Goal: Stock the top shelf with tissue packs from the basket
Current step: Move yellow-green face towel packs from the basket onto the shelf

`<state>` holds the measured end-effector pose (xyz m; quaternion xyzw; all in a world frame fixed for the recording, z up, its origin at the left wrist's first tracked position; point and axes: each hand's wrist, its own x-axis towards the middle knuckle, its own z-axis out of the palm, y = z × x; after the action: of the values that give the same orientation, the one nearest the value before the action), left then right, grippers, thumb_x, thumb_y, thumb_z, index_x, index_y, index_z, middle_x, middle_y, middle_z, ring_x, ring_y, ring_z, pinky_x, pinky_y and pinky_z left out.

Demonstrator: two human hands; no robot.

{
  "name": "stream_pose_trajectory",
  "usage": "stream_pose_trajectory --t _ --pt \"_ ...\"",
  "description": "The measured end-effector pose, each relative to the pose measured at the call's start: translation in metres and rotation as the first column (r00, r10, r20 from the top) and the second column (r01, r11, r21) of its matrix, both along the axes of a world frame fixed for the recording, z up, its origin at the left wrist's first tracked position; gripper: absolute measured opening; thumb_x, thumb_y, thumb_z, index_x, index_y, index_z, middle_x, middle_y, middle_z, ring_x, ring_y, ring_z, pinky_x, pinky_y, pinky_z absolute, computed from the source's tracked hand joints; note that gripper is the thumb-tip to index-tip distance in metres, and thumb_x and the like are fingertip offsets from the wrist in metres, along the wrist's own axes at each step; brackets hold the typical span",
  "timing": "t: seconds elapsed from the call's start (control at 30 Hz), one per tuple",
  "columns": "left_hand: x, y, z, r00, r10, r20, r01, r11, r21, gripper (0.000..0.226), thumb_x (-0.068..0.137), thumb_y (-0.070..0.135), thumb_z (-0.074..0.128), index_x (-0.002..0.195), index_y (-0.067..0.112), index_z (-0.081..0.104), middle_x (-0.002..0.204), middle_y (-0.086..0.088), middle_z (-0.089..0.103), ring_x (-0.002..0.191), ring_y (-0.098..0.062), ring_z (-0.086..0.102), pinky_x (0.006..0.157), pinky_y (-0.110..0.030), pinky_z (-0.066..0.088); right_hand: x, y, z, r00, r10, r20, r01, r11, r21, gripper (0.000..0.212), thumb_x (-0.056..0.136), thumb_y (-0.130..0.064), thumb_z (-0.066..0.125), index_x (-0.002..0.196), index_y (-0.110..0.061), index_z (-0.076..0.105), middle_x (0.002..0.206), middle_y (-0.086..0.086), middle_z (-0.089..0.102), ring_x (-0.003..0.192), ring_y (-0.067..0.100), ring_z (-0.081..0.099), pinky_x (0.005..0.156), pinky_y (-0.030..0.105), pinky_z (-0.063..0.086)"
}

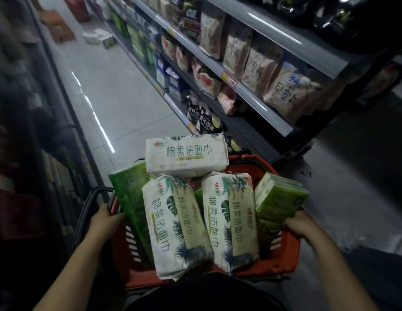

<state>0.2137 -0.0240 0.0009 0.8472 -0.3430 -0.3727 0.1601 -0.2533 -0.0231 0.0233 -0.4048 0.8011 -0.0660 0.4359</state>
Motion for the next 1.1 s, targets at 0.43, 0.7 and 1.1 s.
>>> stream_pose_trajectory --t 0.43,0.7,1.1 --pt "0.045 -0.037 0.004 0.990 0.116 0.081 -0.110 0.992 -0.067 0.029 0.085 0.014 0.068 0.104 0.000 0.052 0.097 -0.025 0.061 0.080 -0.033 0.057 0.064 -0.035 0.039 0.046 -0.107 0.000 0.996 0.089 0.010 -0.089 0.996 -0.008 0.030 0.085 0.005 0.051 0.063 -0.014 0.048 0.067 0.004 0.048 0.061 0.014 0.045 0.049 0.025 0.031" --pt "0.063 -0.088 0.005 0.978 0.192 0.086 -0.186 0.980 -0.066 0.030 0.085 0.009 0.067 0.108 -0.004 0.051 0.103 -0.030 0.060 0.092 -0.040 0.059 0.073 -0.041 0.043 0.070 -0.196 -0.009 0.986 0.164 -0.031 -0.161 0.984 0.075 0.038 0.086 0.001 0.052 0.124 0.007 0.053 0.116 0.024 0.059 0.092 0.029 0.057 0.071 0.028 0.043" --pt "0.088 -0.209 0.017 0.933 0.359 0.039 -0.359 0.933 -0.002 0.047 0.081 0.005 0.071 0.123 -0.004 0.053 0.115 -0.030 0.061 0.103 -0.041 0.060 0.079 -0.038 0.043 0.124 -0.392 0.007 0.940 0.338 0.038 -0.340 0.937 0.080 0.047 0.070 -0.011 0.057 0.115 0.001 0.060 0.109 0.024 0.062 0.098 0.035 0.062 0.083 0.036 0.051"
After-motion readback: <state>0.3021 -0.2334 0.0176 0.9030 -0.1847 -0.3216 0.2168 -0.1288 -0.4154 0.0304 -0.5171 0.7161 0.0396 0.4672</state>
